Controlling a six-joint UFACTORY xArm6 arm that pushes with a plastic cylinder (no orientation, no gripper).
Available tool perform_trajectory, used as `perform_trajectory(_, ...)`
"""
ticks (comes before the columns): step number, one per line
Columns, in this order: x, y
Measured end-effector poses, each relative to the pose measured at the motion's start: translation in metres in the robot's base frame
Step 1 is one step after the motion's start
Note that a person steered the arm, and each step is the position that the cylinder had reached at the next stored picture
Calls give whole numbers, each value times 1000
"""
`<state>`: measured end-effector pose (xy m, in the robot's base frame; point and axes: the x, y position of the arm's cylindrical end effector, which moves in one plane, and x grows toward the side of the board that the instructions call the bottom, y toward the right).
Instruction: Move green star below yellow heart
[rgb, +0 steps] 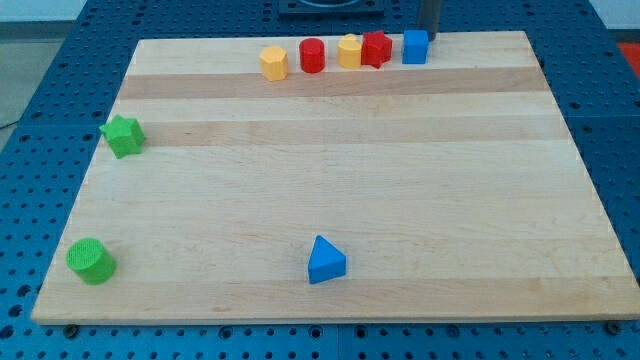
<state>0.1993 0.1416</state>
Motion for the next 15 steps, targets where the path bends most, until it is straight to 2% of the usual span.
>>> perform_trajectory(1, 7, 0)
perform_trajectory(3, -8, 2)
perform_trajectory(4, -5, 63)
perform_trajectory(5, 34, 141)
perform_trajectory(6, 111, 150)
perform_trajectory(7, 174, 70)
perform_trajectory(9, 265, -182)
perform_trajectory(11, 268, -447)
perform_trajectory(12, 252, -446)
perform_trajectory(13, 194, -434)
perform_trajectory(14, 149, -378)
perform_trajectory(15, 136, -295)
